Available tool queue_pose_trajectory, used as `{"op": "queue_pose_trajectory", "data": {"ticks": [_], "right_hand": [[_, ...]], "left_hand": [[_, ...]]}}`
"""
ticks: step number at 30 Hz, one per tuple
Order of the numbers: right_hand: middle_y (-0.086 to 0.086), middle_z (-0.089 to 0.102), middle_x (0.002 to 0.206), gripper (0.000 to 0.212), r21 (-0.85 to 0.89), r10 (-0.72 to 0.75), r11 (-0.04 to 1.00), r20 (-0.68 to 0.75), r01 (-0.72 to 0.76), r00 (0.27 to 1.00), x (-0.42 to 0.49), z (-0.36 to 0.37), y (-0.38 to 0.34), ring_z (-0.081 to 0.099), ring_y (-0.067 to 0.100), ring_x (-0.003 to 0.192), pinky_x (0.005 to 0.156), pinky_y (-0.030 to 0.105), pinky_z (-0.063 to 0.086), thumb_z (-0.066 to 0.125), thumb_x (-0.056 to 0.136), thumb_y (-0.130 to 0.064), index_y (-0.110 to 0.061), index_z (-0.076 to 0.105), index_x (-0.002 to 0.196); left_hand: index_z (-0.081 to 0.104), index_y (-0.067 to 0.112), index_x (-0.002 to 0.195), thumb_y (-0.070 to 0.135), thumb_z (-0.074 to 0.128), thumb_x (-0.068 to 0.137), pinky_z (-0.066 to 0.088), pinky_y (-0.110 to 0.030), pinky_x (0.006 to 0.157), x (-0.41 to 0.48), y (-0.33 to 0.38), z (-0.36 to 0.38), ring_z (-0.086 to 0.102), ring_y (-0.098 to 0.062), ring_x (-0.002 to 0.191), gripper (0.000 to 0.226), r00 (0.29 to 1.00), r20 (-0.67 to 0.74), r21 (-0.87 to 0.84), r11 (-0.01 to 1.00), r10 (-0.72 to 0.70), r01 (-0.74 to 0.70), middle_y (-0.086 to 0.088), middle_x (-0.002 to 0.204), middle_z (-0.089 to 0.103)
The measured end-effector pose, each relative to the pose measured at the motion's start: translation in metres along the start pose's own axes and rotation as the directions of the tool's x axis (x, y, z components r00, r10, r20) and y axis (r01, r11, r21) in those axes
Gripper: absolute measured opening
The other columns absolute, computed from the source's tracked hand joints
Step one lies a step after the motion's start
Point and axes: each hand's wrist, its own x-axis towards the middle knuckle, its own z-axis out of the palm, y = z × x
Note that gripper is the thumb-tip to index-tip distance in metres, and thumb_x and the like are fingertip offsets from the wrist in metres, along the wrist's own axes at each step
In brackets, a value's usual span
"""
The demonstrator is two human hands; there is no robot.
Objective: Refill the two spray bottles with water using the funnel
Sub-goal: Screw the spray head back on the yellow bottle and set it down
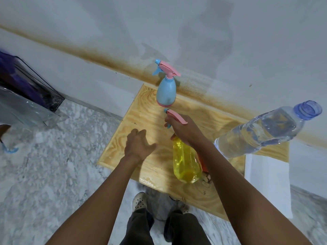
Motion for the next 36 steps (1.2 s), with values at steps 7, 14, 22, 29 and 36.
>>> {"op": "queue_pose_trajectory", "data": {"ticks": [7, 14, 22, 29, 36], "right_hand": [[-0.006, 0.073, 0.093, 0.018, 0.113, -0.279, 0.951, -0.092, 0.289, 0.956, -0.040, -0.012, -0.019, 0.068, 0.018, 0.072, 0.068, 0.031, 0.054, 0.060, 0.096, -0.029, -0.015, 0.071, 0.102], [-0.018, 0.070, 0.104, 0.020, -0.001, -0.421, 0.901, -0.234, 0.433, 0.876, -0.058, -0.011, -0.034, 0.065, 0.004, 0.099, 0.084, 0.030, 0.051, 0.067, 0.089, -0.037, -0.035, 0.068, 0.109], [-0.005, 0.072, 0.102, 0.036, -0.051, -0.237, 0.968, -0.496, 0.244, 0.836, -0.040, -0.027, -0.013, 0.067, 0.004, 0.098, 0.084, 0.024, 0.054, 0.073, 0.086, -0.043, -0.018, 0.069, 0.111], [0.003, 0.070, 0.098, 0.026, -0.112, -0.235, 0.972, -0.546, 0.208, 0.804, 0.034, -0.060, -0.004, 0.066, 0.015, 0.094, 0.087, 0.037, 0.055, 0.072, 0.089, -0.033, -0.010, 0.070, 0.100], [0.000, 0.070, 0.107, 0.029, -0.057, -0.185, 0.982, -0.506, 0.181, 0.842, 0.076, -0.073, 0.011, 0.065, 0.014, 0.100, 0.090, 0.036, 0.055, 0.069, 0.091, -0.033, -0.015, 0.066, 0.113]], "left_hand": [[0.025, 0.050, 0.146, 0.043, 0.089, 0.067, 0.030, 0.002, 0.091, -0.056, 0.033, -0.038, 0.030, 0.031, 0.119, 0.101, 0.834, 0.300, -0.489, 0.825, 0.463, -0.282, 0.044, 0.137, 0.028], [0.049, 0.047, 0.121, 0.038, 0.091, 0.066, 0.044, -0.006, 0.087, -0.065, 0.060, -0.042, 0.055, 0.017, 0.109, 0.069, 0.905, 0.001, -0.609, 0.718, 0.426, -0.337, 0.026, 0.115, 0.063], [0.054, 0.020, 0.132, 0.035, 0.088, 0.068, 0.047, -0.022, 0.087, -0.021, 0.098, -0.028, 0.056, -0.009, 0.111, 0.073, 0.910, -0.209, -0.529, 0.741, 0.358, -0.413, 0.003, 0.120, 0.060], [0.046, 0.012, 0.140, 0.038, 0.087, 0.069, 0.044, -0.039, 0.101, 0.046, 0.140, -0.014, 0.050, -0.027, 0.121, 0.086, 0.931, -0.166, -0.408, 0.837, 0.325, -0.365, -0.013, 0.124, 0.053], [0.050, 0.025, 0.130, 0.032, 0.082, 0.074, 0.054, -0.022, 0.087, 0.094, 0.153, 0.001, 0.061, -0.006, 0.108, 0.065, 0.936, -0.176, -0.447, 0.822, 0.306, -0.353, 0.006, 0.119, 0.065]]}}
